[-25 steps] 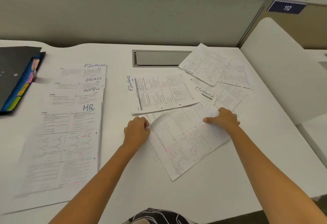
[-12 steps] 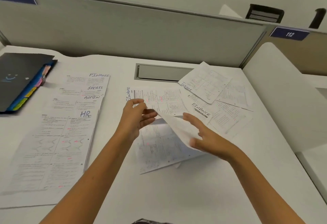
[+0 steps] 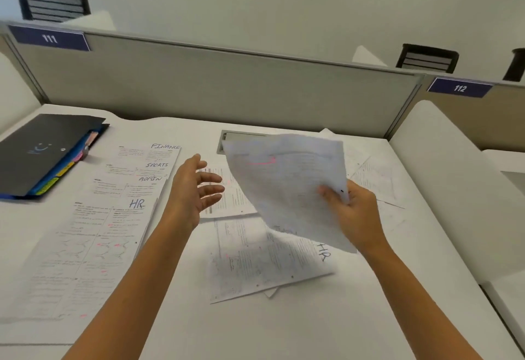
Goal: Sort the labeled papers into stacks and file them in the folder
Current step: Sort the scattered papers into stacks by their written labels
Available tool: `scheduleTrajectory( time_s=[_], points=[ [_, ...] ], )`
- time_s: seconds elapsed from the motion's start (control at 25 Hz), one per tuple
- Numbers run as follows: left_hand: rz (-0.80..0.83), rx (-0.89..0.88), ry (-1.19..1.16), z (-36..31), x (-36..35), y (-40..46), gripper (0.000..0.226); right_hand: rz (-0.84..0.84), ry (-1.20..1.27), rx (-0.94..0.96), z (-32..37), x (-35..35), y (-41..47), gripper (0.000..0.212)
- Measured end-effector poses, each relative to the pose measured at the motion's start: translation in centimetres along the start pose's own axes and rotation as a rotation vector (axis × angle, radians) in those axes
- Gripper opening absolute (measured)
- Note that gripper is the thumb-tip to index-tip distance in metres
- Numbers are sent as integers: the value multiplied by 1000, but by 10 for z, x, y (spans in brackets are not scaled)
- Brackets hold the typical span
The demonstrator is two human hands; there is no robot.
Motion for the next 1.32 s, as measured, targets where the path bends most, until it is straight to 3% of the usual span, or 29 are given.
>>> scheduleTrajectory(
  time_s=[0.04,0.12,0.24,0.32,0.44,0.72,0.84,0.96,1.08,1.2,1.32],
  points=[
    [10,-41,54,2,-2,-1,31,-17,111,-103,-1,8,9,4],
    [110,-90,212,15,-8,-2,41,-27,299,-292,-6,18,24,14],
    [365,-75,350,40,-20,-11,48,17,335,-443,-21,24,33,17],
    [437,-78,342,49,-27,-20,39,24,343,-496,-29,22,34,14],
    [399,-76,329,58,-34,-26,23,-4,352,-538,-39,23,35,10],
    [320,49,274,76,-22,-24,18,-143,397,-528,-47,21,42,13],
    [201,86,69,78,-18,-19,17,-234,449,-490,-42,11,43,20],
    [198,124,-134,82,-24,-26,19,-375,558,-491,-33,-5,41,25],
    [219,-14,14,89,-32,-38,23,-481,550,-540,-29,-22,34,29],
    [118,-222,130,80,-20,-30,12,-661,394,-572,-31,-23,28,57],
    [62,-537,383,60,2,-15,15,-706,176,-295,-27,-16,25,80]
  ],
)
Point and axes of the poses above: each hand's wrist, its own y-axis towards the middle knuckle, its own x-axis out of the back of the hand, z = x × y, the point moved 1 cm from there along y, towards the middle knuckle, and after that the axes turned 6 degrees about -z, right-handed, at the moved point
